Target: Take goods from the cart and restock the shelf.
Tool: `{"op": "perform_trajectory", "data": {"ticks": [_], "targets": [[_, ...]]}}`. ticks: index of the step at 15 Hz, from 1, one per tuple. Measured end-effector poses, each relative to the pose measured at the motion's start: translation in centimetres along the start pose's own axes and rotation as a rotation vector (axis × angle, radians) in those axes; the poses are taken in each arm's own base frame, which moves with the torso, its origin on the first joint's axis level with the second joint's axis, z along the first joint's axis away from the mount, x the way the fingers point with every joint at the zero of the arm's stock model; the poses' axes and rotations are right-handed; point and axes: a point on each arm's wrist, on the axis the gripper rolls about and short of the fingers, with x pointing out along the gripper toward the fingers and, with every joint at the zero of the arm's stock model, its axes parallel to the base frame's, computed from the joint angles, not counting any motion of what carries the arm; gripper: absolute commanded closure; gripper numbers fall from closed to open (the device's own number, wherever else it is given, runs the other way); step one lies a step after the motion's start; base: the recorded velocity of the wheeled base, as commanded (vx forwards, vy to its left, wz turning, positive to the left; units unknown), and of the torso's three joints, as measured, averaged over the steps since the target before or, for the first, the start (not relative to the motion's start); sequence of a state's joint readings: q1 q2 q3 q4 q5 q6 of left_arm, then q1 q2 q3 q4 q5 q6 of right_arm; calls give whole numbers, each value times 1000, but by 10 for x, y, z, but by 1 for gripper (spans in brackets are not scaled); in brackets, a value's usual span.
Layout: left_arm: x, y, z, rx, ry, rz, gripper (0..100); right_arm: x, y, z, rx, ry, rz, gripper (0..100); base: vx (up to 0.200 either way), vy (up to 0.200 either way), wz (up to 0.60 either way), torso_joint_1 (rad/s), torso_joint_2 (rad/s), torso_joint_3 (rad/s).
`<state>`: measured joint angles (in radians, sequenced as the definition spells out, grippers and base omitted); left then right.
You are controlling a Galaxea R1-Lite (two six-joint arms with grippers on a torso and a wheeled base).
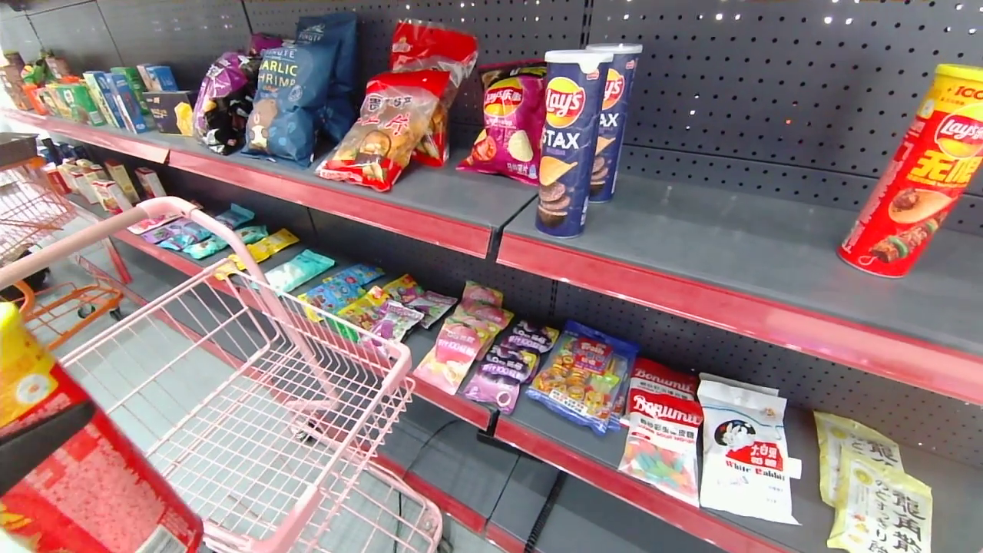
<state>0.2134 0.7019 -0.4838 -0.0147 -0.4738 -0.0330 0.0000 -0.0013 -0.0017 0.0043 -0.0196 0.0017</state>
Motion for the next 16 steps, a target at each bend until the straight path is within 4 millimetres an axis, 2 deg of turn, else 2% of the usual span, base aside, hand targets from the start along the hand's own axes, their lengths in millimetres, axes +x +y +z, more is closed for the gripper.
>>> {"op": "perform_trajectory", "data": {"ticks": [3, 8, 16], "targets": [[-19, -8, -8, 29, -63, 77, 100, 0, 0, 0, 0, 0, 0, 0, 0, 0, 0, 201, -533, -346], [-30, -14, -8, 69, -136, 36, 100, 0, 0, 0, 1, 0, 0, 0, 0, 0, 0, 239, -590, -360], [-34, -17, -6, 120, -153, -8, 100, 0, 0, 0, 1, 0, 0, 0, 0, 0, -600, 36, -73, -44]]}}
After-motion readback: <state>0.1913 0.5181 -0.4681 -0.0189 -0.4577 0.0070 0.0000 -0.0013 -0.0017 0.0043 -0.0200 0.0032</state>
